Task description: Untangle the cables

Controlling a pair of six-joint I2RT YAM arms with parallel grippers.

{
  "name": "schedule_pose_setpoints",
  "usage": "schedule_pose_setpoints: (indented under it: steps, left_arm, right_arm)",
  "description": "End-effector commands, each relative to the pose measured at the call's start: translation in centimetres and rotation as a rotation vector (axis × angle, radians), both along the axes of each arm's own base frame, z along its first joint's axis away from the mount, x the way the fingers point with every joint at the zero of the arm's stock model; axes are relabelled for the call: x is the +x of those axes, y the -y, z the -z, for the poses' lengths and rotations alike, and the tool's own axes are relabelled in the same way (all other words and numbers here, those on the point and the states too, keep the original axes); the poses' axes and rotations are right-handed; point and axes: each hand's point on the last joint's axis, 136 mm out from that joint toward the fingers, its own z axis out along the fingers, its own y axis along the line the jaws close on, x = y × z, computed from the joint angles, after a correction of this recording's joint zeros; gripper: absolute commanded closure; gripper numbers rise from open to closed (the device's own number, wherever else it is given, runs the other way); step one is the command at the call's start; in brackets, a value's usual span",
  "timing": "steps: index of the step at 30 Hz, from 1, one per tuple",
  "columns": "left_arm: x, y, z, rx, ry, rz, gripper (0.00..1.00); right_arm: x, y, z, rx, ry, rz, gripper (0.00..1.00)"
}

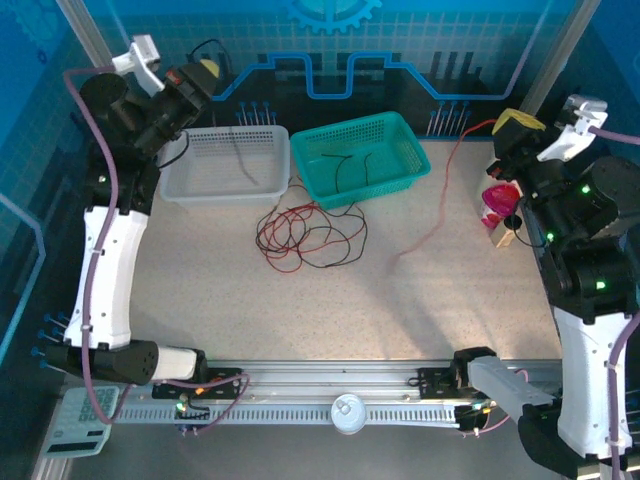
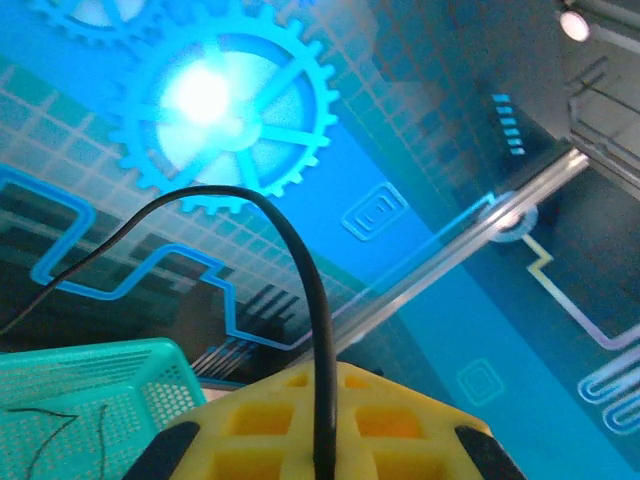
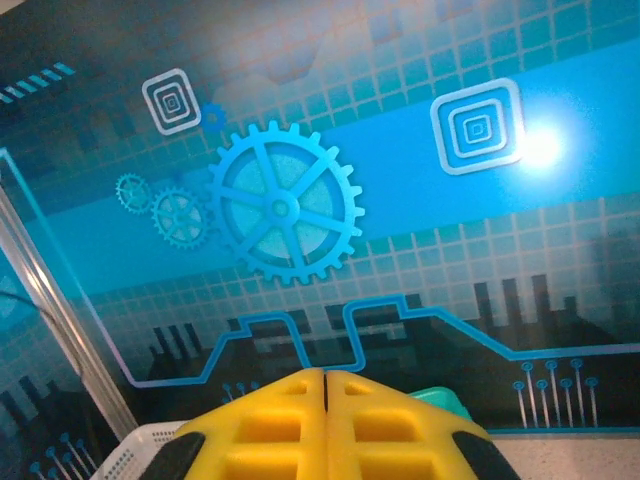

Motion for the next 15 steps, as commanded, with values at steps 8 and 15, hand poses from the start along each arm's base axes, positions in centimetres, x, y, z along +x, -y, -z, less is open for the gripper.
schedule_pose_setpoints:
  steps: [8,15]
  left_arm:
    - [3.9,7.2,-0.6,0.0,0.079,0.079,1.0]
    - [9.2,14.1,2.6,0.042,0.06,0.188,1.0]
  right_arm:
    - [-0.1,-0.7,2.2,0.028,-0.034,-0.05,1.0]
    - [-1.3,-0.4,3.7,0.021,-0.06,-0.039,1.0]
